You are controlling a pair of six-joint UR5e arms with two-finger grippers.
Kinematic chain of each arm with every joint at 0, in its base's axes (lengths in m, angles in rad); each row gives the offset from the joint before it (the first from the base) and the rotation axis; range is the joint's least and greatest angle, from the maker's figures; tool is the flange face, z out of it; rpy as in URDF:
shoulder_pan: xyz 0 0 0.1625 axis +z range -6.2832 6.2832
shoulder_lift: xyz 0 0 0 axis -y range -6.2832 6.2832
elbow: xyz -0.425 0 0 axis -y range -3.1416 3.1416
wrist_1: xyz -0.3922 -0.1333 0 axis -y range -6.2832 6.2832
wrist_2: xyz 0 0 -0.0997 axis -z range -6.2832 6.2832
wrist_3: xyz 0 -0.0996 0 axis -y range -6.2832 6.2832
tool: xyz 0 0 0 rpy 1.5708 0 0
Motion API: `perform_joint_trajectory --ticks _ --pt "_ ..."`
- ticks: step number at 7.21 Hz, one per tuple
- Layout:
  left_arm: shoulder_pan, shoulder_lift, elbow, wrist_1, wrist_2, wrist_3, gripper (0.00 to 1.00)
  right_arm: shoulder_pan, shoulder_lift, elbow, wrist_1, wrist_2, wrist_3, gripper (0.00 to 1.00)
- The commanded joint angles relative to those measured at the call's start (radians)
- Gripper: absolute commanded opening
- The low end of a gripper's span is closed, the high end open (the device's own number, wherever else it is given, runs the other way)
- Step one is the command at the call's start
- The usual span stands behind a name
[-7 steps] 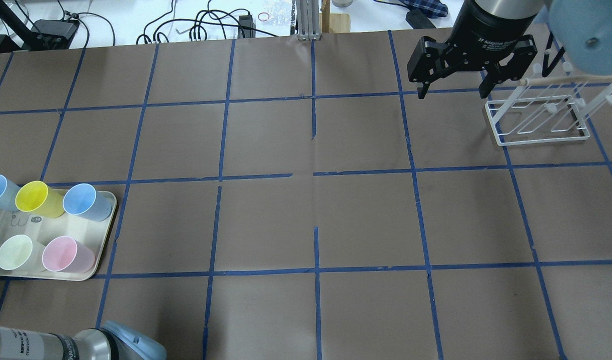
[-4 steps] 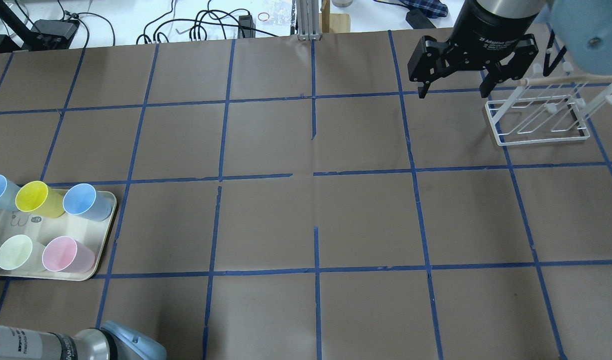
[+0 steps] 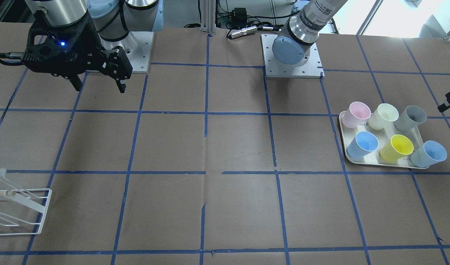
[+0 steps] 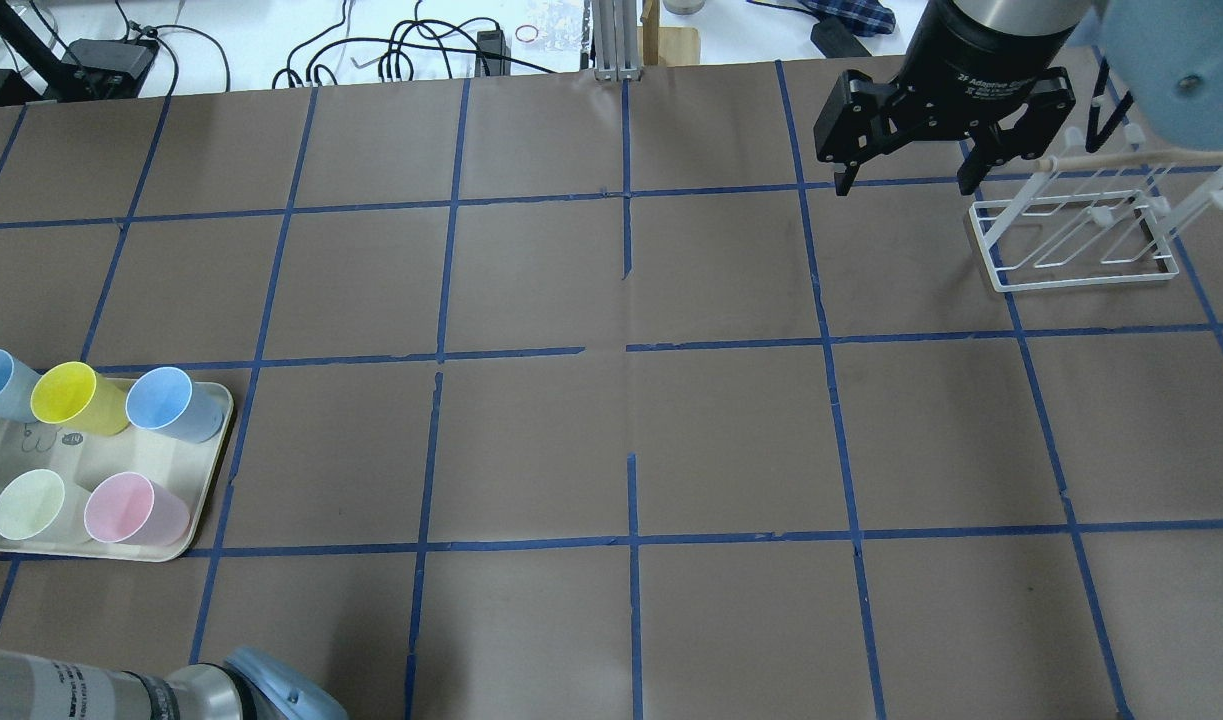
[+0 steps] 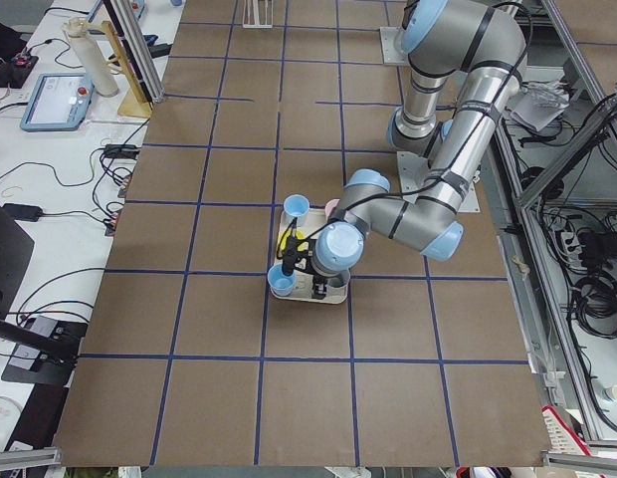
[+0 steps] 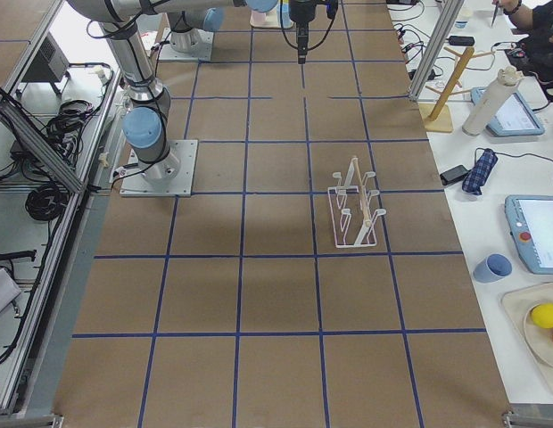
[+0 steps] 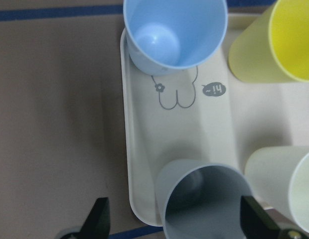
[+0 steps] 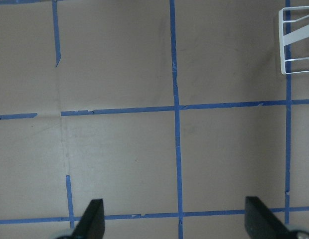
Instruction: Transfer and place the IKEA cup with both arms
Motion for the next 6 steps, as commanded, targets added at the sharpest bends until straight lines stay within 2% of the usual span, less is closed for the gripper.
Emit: perform_joint_trajectory --ticks 1,2,4,6 --pt "-0.226 0.050 0.099 -0.073 0.070 -0.214 0.95 0.000 0.000 0.000 0.000 0.000 0.000 1.00" --pt "-0.332 0.087 0.098 -0.075 0.078 -0.263 0.96 0.000 0.000 0.000 -0.002 0.000 -0.002 1.00" --pt "-0.550 0.176 0.078 -0.075 0.194 -0.503 0.96 -0.002 0.002 0.000 -0.002 0.000 -0.002 1.00" --pt "-0.767 0.227 0.041 -0.073 0.187 -0.835 0.96 -0.002 0.002 0.000 -0.002 0.000 -0.002 1.00"
